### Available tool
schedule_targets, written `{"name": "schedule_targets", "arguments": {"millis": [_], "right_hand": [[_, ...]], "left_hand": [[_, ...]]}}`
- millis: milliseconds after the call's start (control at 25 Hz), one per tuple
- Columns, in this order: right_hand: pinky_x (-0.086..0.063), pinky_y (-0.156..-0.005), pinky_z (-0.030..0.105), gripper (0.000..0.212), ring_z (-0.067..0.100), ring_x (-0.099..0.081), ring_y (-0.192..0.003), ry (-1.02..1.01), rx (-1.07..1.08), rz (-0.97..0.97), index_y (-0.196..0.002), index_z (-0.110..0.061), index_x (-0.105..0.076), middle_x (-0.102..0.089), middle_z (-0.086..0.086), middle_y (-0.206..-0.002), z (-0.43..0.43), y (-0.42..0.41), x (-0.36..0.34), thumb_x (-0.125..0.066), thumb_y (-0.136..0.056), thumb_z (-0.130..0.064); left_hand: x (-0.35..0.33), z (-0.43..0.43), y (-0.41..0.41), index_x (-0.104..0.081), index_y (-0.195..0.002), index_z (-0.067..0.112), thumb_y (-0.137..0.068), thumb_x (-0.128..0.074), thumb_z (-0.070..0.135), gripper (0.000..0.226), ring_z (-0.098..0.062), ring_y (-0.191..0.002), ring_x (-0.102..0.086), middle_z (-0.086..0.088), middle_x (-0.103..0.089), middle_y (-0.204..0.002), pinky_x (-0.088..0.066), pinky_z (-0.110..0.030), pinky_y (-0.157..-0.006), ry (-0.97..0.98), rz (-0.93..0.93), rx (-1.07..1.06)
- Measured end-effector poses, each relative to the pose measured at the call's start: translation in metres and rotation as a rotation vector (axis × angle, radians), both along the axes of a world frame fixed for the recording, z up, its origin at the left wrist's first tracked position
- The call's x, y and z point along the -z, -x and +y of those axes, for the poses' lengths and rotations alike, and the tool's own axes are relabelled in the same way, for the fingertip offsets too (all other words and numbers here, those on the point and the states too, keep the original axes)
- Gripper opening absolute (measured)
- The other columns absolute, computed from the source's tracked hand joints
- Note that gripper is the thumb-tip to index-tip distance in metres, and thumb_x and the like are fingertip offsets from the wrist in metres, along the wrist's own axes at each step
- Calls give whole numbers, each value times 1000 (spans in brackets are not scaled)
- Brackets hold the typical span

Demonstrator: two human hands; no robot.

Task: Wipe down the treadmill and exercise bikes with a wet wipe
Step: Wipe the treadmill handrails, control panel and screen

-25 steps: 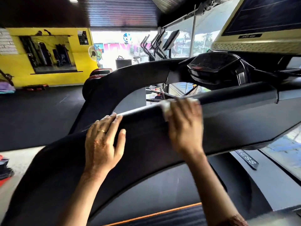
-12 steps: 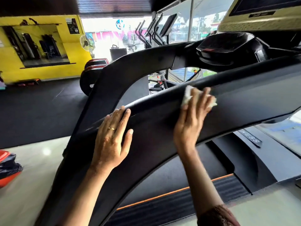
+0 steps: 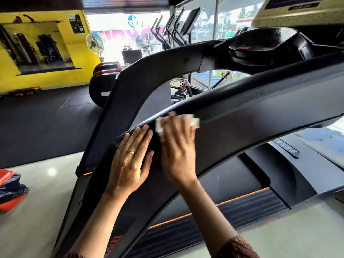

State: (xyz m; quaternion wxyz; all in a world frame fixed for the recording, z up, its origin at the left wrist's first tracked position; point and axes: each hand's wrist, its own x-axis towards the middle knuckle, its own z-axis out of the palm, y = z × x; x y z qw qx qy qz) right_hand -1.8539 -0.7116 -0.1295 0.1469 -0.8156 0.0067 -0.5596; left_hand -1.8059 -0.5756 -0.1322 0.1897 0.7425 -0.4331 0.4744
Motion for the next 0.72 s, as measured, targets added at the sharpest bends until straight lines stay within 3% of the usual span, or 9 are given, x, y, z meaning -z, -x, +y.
{"name": "schedule_targets", "arguments": {"millis": [80,240,320,440,520,600,720], "right_hand": [[-21,-116,44,38,29,-33,-139,192,-30,56,-131,-10,-56,-47,11,-142,4,5,2,-41,-97,-18],[-21,-114,51,31,37,-44,-127,26,122,51,-116,-4,-64,-60,18,-125,3,-4,-31,-45,-93,-12],[-22,-114,50,28,39,-52,-115,168,38,123,-109,0,-65,-63,21,-113,46,-14,-31,-46,-89,-9],[-30,-110,49,32,38,-54,-116,389,-52,265,-113,-4,-64,-62,19,-119,60,-14,-25,-46,-90,-15],[-25,-111,49,28,37,-50,-123,336,89,258,-114,-10,-63,-55,19,-130,33,-13,-33,-47,-92,-18],[-22,-112,51,26,40,-48,-124,190,206,224,-111,-5,-63,-54,24,-130,26,-15,-42,-50,-90,-14],[-29,-109,53,29,42,-55,-112,281,49,266,-103,0,-66,-63,23,-108,79,-25,-27,-49,-82,-10]], "left_hand": [[8,15,-1,-46,-133,-1,-95,-48,19,43,-27,-130,-44,-17,-46,-139,-33,-43,-110,46,38,-21],[20,38,-1,-46,-135,3,-97,-45,22,44,-24,-131,-43,-11,-44,-142,-33,-42,-110,165,181,-79],[27,42,0,-47,-134,1,-97,-43,26,44,-24,-131,-42,-13,-44,-142,-33,-40,-110,263,284,-35],[34,49,1,-45,-136,3,-99,-40,36,50,-21,-133,-40,-9,-43,-143,-35,-44,-108,392,447,0],[40,53,2,-44,-137,4,-98,-40,41,54,-17,-133,-40,-3,-42,-143,-35,-44,-108,408,500,-36],[44,55,5,-43,-138,4,-97,-38,48,60,-15,-132,-40,-4,-42,-143,-33,-37,-109,456,569,-89],[54,62,9,-41,-139,6,-95,-42,44,59,-20,-131,-41,-11,-44,-142,-31,-32,-109,449,615,-104]]}}
